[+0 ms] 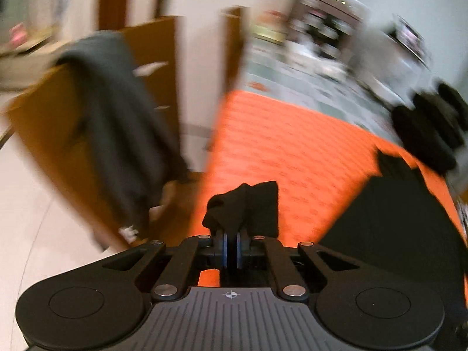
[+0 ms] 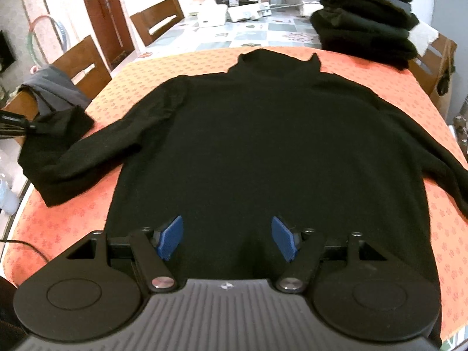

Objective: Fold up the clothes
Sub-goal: 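Grasp the sweater sleeve end with the left gripper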

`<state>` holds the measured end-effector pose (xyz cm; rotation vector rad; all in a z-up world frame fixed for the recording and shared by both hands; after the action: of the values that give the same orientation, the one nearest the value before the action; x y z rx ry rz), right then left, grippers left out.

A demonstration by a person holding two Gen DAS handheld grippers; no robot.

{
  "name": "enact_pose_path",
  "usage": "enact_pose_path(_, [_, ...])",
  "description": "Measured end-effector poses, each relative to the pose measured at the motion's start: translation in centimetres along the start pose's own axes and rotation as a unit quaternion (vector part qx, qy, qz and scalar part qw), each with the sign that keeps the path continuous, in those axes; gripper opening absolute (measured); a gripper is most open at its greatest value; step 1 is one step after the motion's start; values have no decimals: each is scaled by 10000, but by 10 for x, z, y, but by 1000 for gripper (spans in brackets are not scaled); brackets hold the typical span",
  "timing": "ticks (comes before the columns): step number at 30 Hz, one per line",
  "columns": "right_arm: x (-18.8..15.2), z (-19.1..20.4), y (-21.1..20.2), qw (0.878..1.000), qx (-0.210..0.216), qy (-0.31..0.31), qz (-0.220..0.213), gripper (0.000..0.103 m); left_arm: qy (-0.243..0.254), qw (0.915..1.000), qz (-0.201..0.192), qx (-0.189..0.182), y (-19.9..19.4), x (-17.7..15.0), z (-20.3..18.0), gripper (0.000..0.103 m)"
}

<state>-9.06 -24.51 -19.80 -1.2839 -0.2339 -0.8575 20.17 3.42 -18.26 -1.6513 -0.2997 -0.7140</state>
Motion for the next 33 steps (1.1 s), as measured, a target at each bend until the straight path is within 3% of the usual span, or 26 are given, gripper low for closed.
enact_pose_path(5, [11,11,14,9993,226,-278,115,74,-979,9937,404,378,-19,-7,54,8])
enact_pose_path(11, [27,31,27,9963,495,-662,214,74,-1653,9811,907,441,-36,-32,85,9])
enact_pose_path(16, [34,47,33,9937,662,-869,240,74,-1935,9775,712,457,-41,-44,107,23])
enact_pose_path(18, [36,53,35,9927,719,-938,244,74,-1838,9812,436,403,-47,-42,111,41])
enact_pose_path(20, [35,59,36,9920,764,-972,250,74,-1414,9892,179,337,-51,-37,109,52])
enact_pose_path(26, [31,73,36,9913,795,-1017,277,74,-388,9986,-34,-355,-40,-34,85,56])
enact_pose_path(33, [27,83,29,9913,746,-1062,217,74,696,9955,-53,-634,-14,-64,51,55])
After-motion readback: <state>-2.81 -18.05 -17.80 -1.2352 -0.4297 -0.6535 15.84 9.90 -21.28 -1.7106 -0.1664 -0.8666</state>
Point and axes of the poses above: each gripper's, at about its wrist camera, not at the fingertips, and y roughly the way its jaws point, z to its left, x to its top, the point moved 8 cm from there along y, roughly the way its jaws point, and after that the axes turned 12 degrees about x, right-handed, at the moved point
